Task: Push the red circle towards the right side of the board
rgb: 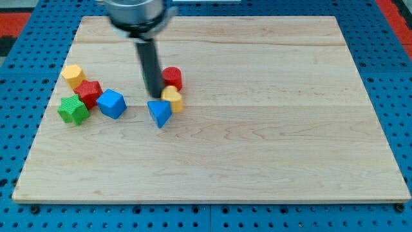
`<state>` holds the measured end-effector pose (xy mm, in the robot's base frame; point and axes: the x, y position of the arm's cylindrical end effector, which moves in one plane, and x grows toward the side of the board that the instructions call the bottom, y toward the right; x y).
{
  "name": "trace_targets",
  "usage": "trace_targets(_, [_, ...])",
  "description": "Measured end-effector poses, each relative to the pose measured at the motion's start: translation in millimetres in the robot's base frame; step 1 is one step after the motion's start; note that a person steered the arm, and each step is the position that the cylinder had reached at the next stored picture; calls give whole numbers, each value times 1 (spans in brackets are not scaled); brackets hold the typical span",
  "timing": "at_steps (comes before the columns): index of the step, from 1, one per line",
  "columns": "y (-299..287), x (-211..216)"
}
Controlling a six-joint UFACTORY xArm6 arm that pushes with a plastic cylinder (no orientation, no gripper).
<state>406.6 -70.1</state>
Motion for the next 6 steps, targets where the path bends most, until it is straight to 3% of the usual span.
trace_targets(1, [18,-50])
trace_targets(3, [-7,-97])
trace_targets(5, [179,-89])
trace_targets(6, [200,-64])
